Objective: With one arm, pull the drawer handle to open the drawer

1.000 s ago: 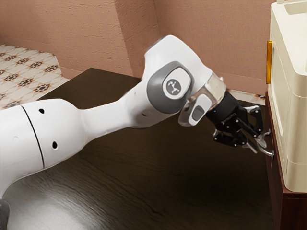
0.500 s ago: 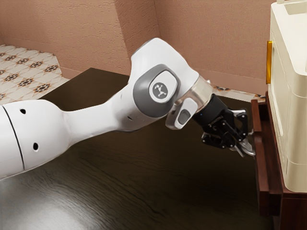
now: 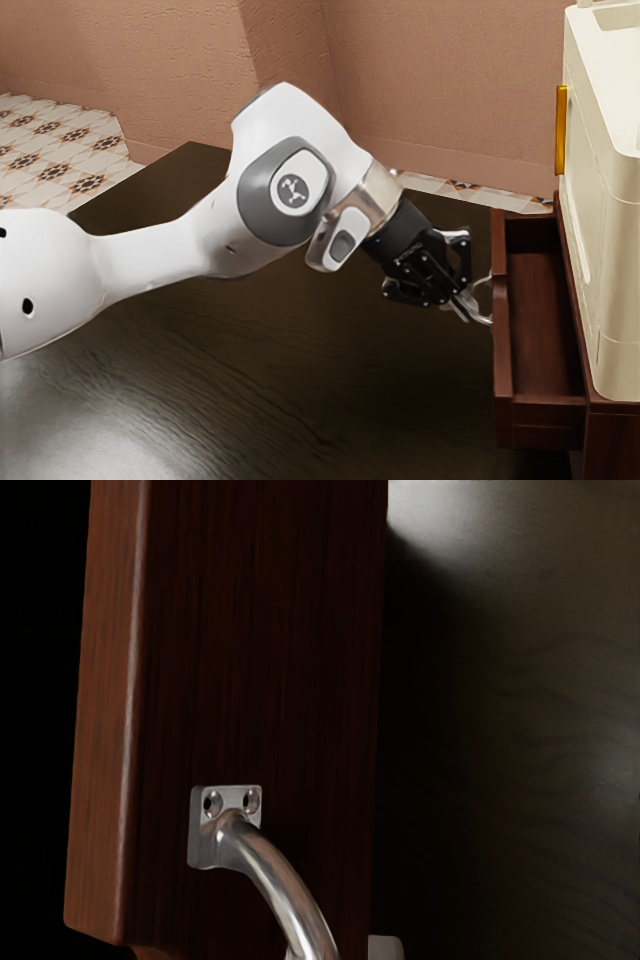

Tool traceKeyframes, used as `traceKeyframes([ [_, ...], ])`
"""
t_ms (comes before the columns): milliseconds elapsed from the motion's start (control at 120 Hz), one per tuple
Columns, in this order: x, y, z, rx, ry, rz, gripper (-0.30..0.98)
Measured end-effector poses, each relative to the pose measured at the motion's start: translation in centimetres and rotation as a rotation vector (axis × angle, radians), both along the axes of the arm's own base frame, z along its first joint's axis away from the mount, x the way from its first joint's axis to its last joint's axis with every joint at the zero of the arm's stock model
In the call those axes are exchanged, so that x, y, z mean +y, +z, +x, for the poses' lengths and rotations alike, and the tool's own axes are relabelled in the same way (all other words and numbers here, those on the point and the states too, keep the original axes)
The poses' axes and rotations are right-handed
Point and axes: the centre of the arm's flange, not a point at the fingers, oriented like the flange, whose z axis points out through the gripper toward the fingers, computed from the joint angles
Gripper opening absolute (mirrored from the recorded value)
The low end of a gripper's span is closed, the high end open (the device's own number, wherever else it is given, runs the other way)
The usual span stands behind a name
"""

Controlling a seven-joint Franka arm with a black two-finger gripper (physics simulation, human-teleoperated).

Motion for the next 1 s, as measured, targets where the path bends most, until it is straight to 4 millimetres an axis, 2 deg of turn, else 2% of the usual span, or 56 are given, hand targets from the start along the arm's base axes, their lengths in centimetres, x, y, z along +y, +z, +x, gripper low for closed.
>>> traceKeyframes([
  [408,3.5,0.0,-2.1,0.01,0.031,0.031,-0.08],
  [1000,9.9,0.7,-6.0,0.03,0.125,0.036,-0.02],
])
